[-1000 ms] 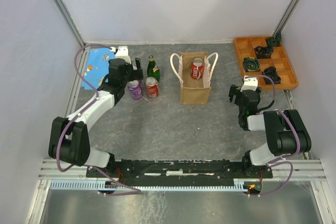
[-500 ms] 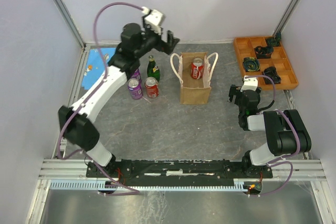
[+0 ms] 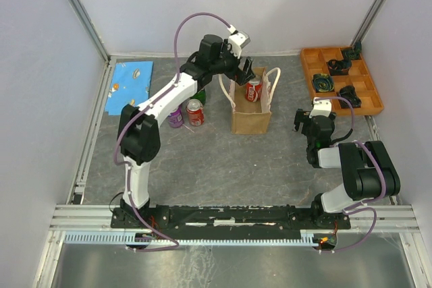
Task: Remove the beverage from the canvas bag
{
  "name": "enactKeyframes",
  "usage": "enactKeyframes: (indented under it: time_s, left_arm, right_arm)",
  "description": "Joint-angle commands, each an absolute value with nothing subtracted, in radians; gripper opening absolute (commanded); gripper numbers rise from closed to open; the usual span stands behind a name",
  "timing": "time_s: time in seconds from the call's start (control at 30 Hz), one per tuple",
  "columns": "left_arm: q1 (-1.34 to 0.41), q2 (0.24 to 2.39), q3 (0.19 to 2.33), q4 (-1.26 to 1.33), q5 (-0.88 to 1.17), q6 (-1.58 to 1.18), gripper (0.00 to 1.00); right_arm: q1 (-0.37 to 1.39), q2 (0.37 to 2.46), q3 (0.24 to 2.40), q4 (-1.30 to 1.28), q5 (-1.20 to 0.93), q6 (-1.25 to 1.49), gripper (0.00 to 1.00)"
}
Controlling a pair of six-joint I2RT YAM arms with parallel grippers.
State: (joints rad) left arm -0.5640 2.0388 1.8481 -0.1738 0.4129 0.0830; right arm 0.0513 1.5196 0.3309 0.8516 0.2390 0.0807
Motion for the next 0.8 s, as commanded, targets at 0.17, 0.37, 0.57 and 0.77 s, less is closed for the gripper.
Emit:
enactKeyframes:
  time_s: [0.17,0.37,0.57,0.77]
  left_arm:
    - [-0.606,2.174,2.006,-0.209,0.378,0.026,0.96]
    - [-0.623,2.249,2.075,-0.255,0.319,-0.02,0.95]
    - [-0.636,2.264,2.072,-0.267,0.198,-0.052,0.95]
    - [-0.644,2.262,2.034,-0.219,0.122,-0.07,0.96]
  right_arm:
    - [0.049,1.51,0.359,0.876,0.232,0.077,0.99]
    - [0.048,1.511,0.359,0.876,0.232,0.076,0.99]
    - [0.049,1.51,0.358,0.876,0.232,0.077,0.99]
    - [0.049,1.51,0.359,0.876,0.232,0.076,0.99]
